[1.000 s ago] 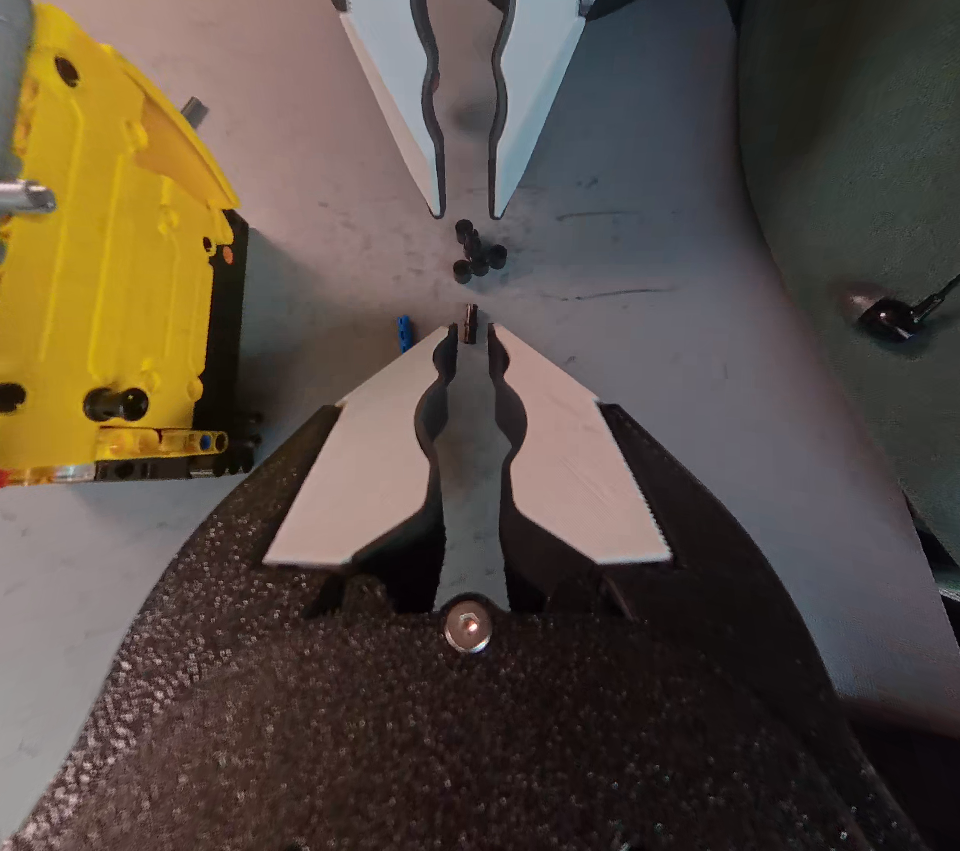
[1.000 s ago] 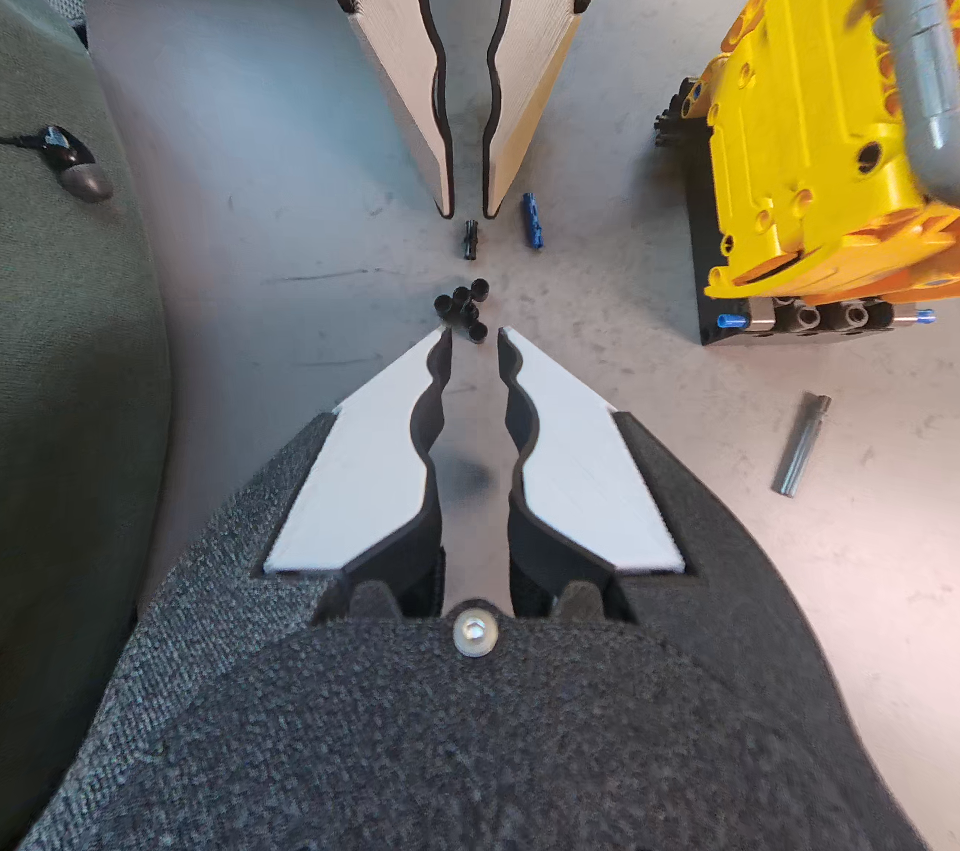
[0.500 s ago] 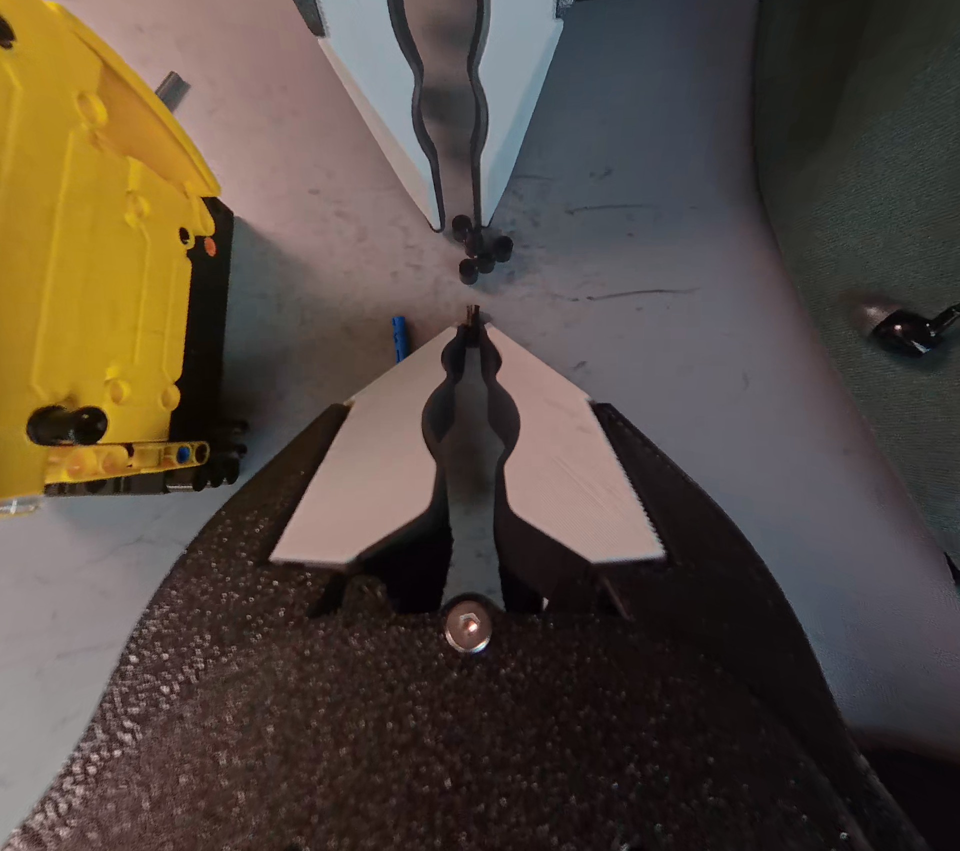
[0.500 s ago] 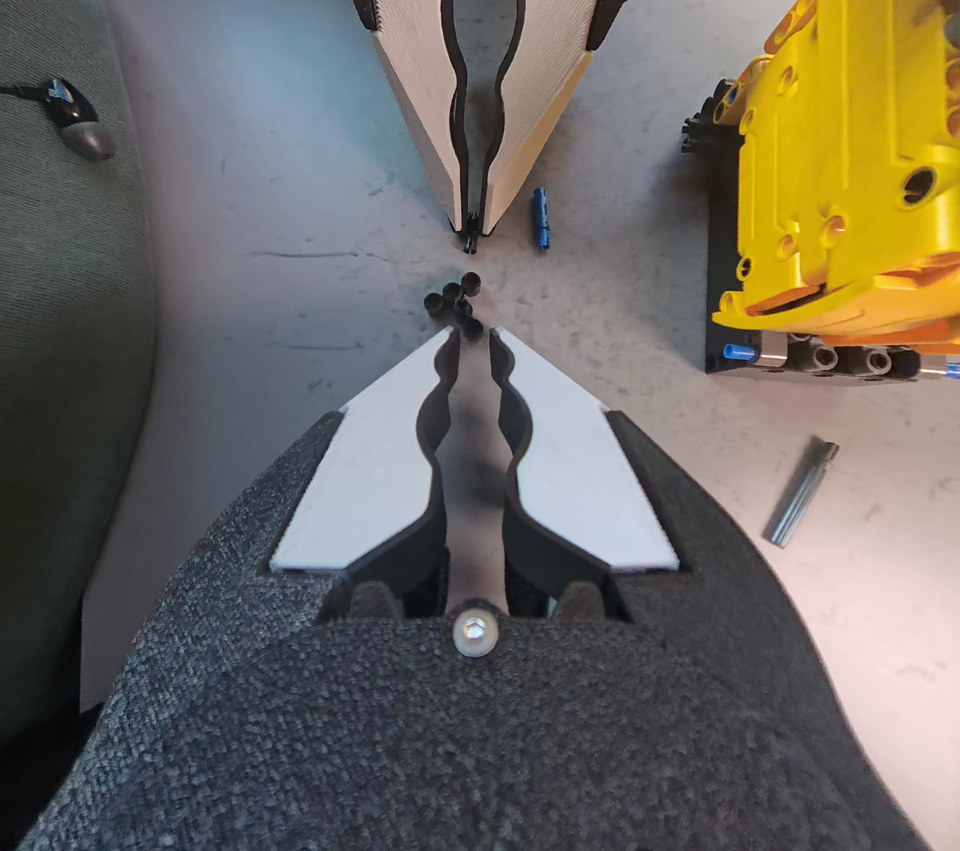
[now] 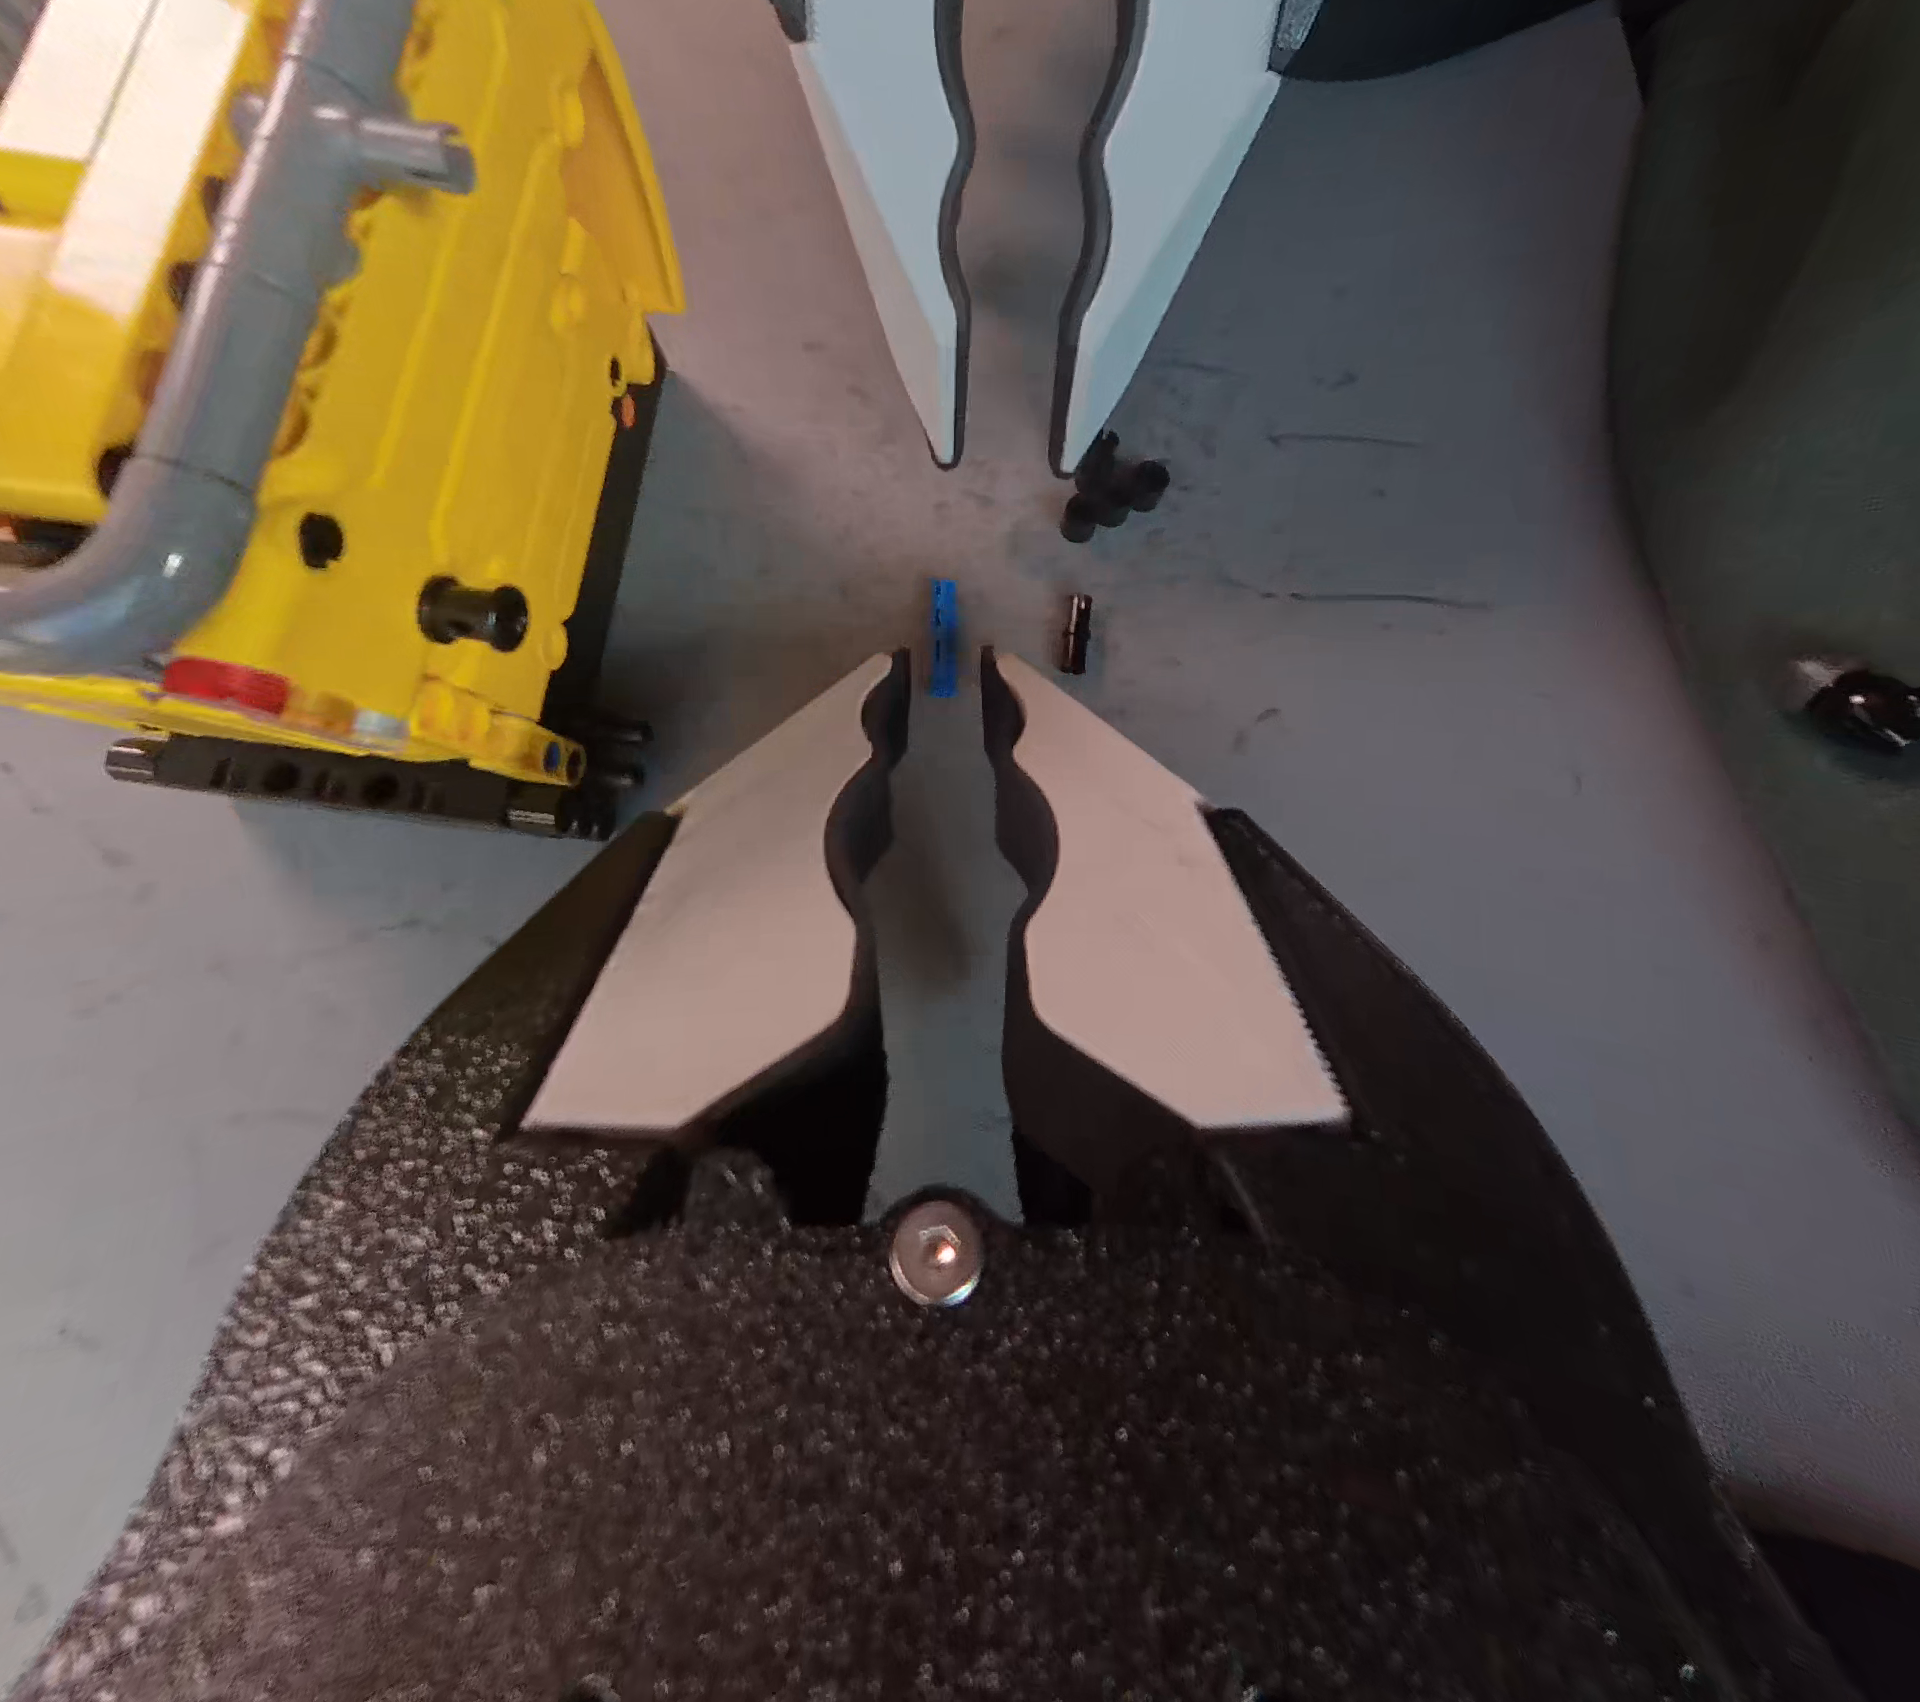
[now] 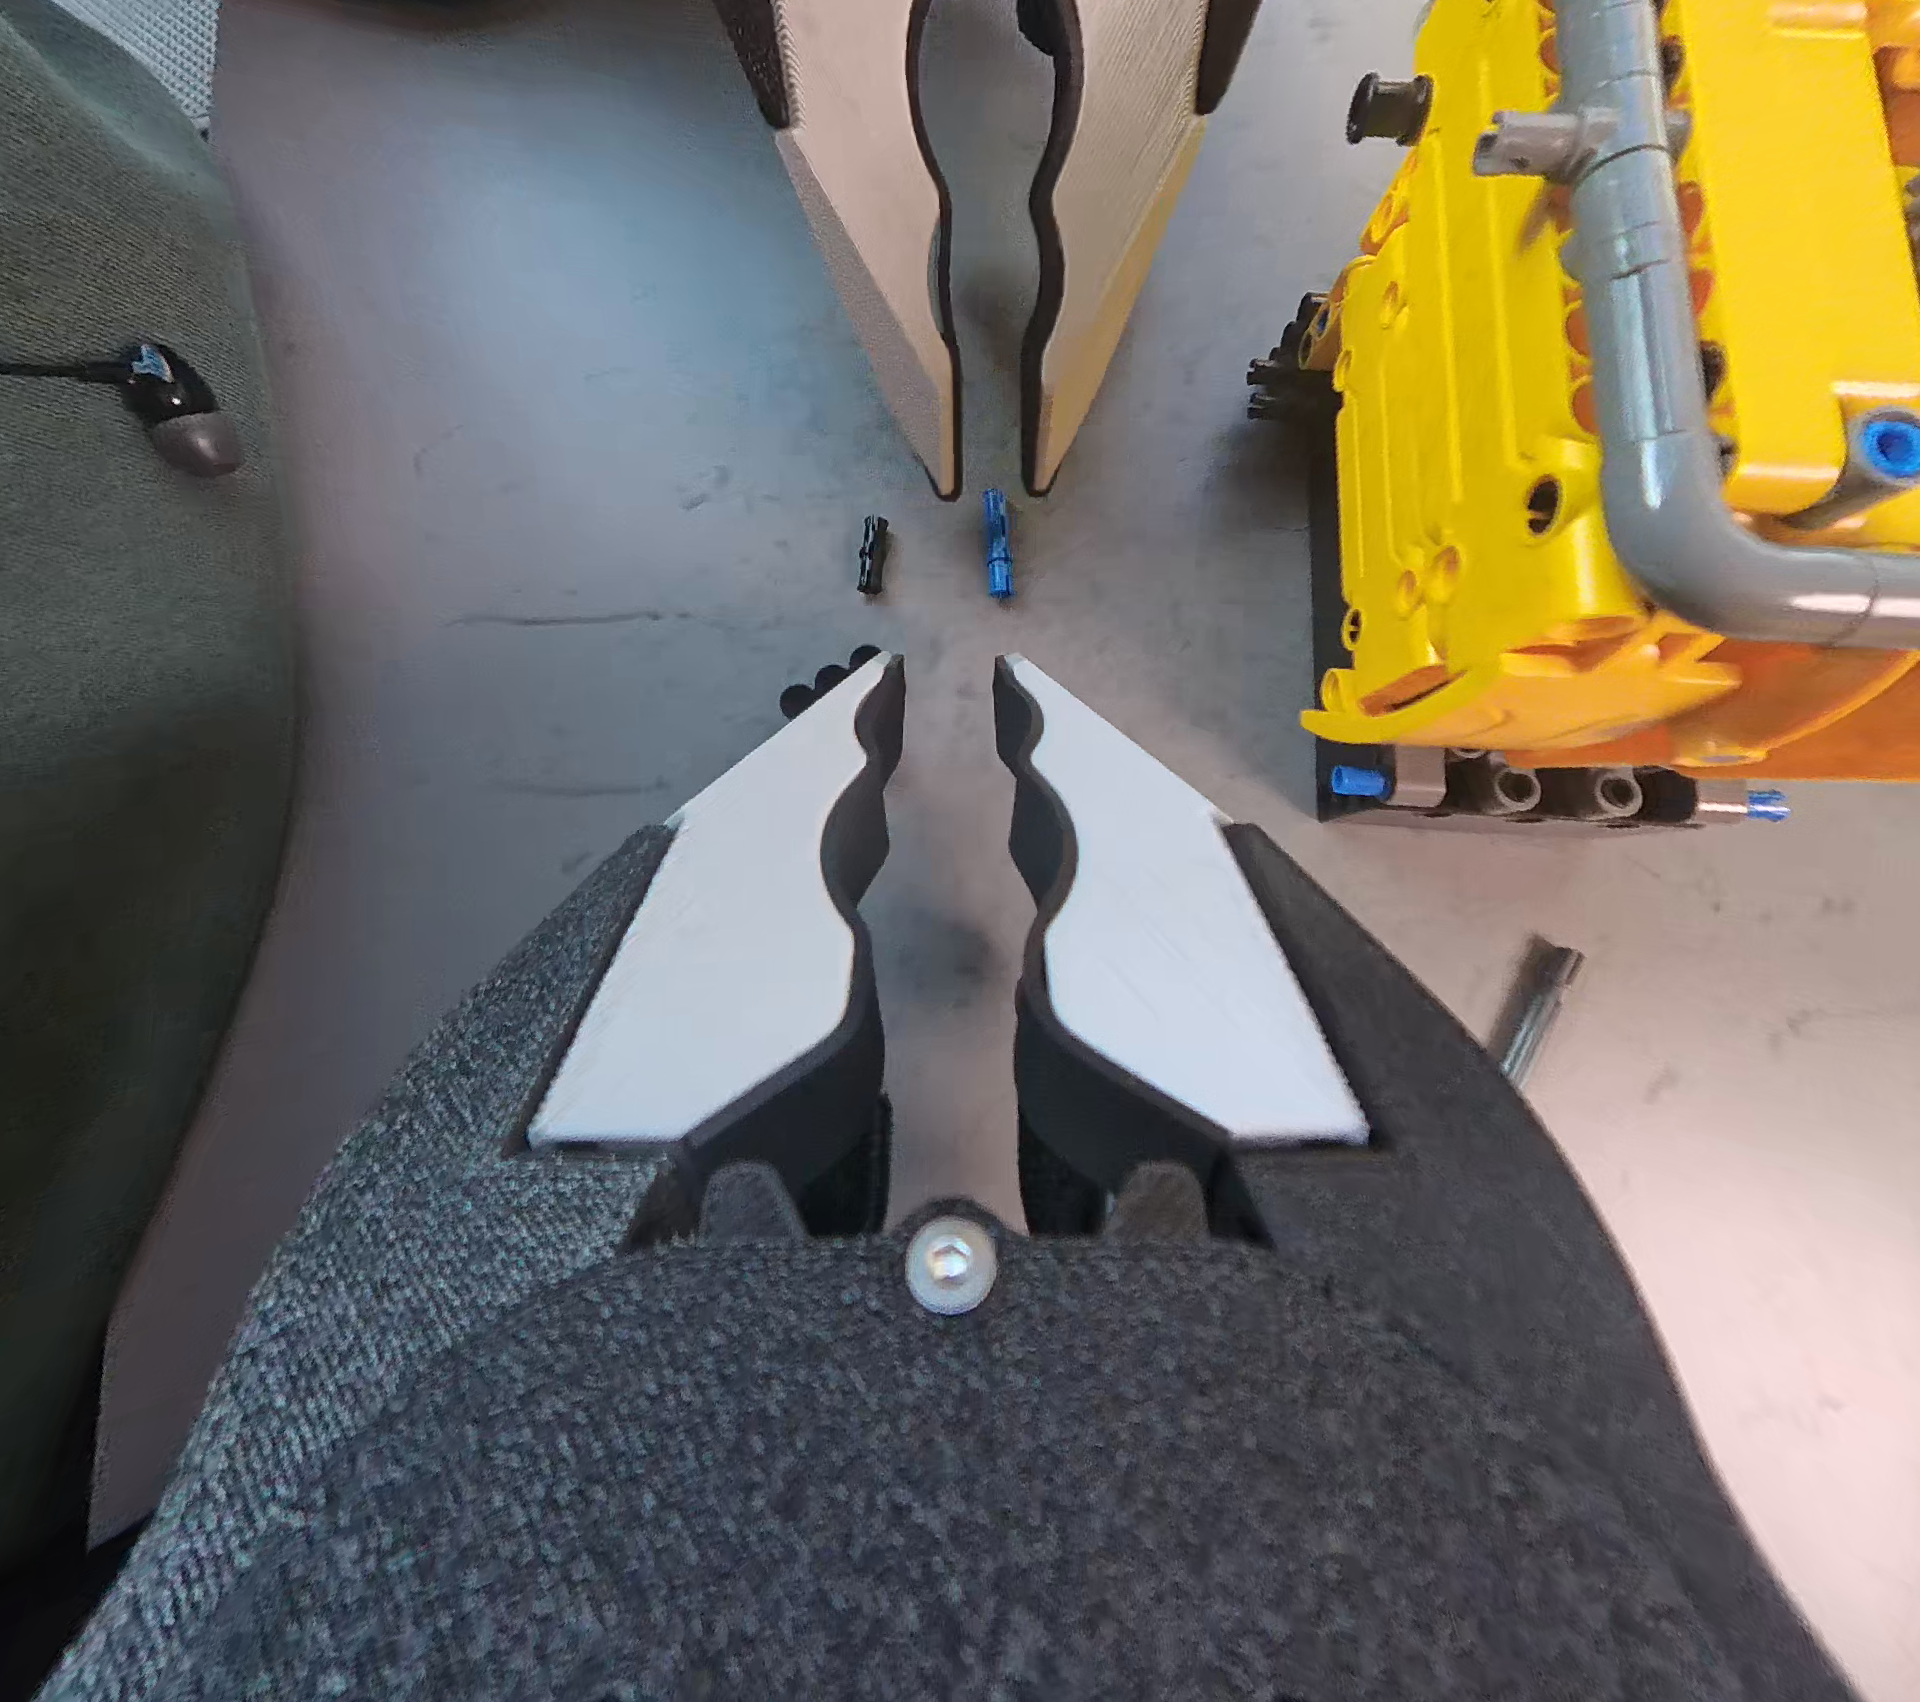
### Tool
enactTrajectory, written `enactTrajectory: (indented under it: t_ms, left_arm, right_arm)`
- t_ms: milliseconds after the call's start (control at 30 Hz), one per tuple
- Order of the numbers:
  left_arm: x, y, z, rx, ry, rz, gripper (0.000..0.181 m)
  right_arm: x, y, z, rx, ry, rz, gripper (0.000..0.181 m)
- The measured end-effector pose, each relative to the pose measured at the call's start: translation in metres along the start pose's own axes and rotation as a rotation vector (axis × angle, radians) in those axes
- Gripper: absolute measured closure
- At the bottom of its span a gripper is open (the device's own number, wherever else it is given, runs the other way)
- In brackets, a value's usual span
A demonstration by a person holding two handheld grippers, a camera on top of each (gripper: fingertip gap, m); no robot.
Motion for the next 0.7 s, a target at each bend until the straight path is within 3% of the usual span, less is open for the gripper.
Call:
enactTrajectory:
  t_ms: [300, 533, 700]
  left_arm:
    - [0.009, 0.000, 0.004, 0.036, -0.070, 0.036, 0.179]
    - [-0.018, -0.028, -0.003, 0.009, 0.040, -0.299, 0.178]
    - [-0.029, -0.042, -0.014, 0.013, 0.129, -0.440, 0.178]
  right_arm:
    - [0.000, 0.002, -0.004, 0.024, 0.013, -0.044, 0.165]
    - [-0.027, -0.014, 0.003, -0.041, 0.033, -0.251, 0.161]
    - [-0.043, -0.023, 0.009, -0.081, 0.056, -0.351, 0.161]
Point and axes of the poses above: each gripper's, where its closed fingertips meet, x out along the fingers, y out of its underside, z = x × y across the jaws, the point moved 4 cm from there along -x, back along the fingers, and after that the axes turned 13 degrees about z, right-handed, at the moved point
